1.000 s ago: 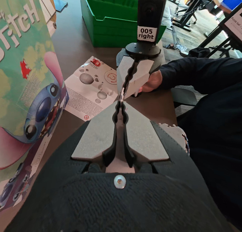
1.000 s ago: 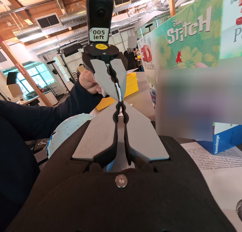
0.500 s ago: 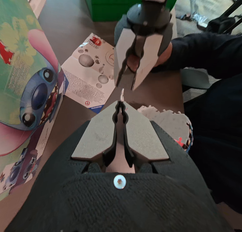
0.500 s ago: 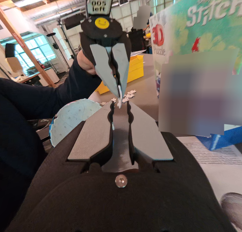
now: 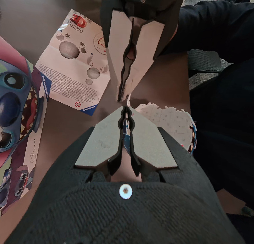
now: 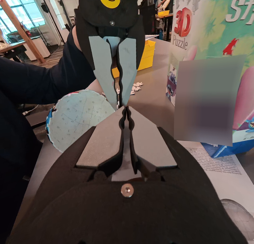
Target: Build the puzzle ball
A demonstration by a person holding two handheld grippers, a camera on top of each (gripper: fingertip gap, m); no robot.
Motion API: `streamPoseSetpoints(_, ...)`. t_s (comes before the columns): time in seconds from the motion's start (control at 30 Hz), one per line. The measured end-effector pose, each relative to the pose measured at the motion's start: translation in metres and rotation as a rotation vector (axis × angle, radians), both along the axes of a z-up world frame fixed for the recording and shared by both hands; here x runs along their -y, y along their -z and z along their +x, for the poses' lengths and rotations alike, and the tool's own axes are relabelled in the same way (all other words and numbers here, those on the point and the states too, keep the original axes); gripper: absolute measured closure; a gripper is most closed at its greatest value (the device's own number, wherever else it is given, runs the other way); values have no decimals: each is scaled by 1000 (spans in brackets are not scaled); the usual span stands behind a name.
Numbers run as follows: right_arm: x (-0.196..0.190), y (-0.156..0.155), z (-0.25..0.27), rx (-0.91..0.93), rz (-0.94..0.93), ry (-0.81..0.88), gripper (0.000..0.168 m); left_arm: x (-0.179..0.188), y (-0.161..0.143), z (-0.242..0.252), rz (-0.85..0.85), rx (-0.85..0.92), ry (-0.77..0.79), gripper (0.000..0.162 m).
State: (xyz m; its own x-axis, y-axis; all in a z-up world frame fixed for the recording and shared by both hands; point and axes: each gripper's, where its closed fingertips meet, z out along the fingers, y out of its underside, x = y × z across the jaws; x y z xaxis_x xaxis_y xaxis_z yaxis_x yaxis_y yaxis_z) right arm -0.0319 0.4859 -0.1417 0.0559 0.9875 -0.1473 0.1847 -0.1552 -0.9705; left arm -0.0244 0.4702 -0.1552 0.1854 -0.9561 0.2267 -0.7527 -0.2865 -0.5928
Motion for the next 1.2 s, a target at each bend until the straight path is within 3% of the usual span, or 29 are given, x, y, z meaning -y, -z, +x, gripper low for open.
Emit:
streamPoseSetpoints(0.17, 3, -12, 7, -63, -62, -32, 162, -4, 6, -1, 6, -19, -11, 162)
streamPoseSetpoints(0.6, 13, 14, 1, 88, -25, -70, 168, 0, 9, -2, 50, -70, 4, 162)
streamPoseSetpoints(1.1, 17, 16, 1, 111, -24, -74, 168, 3, 8, 1, 5, -37, 14, 162)
streamPoseSetpoints(1.2, 16, 17, 2, 117, -35, -62, 168, 7, 1, -2, -19, -15, 24, 153)
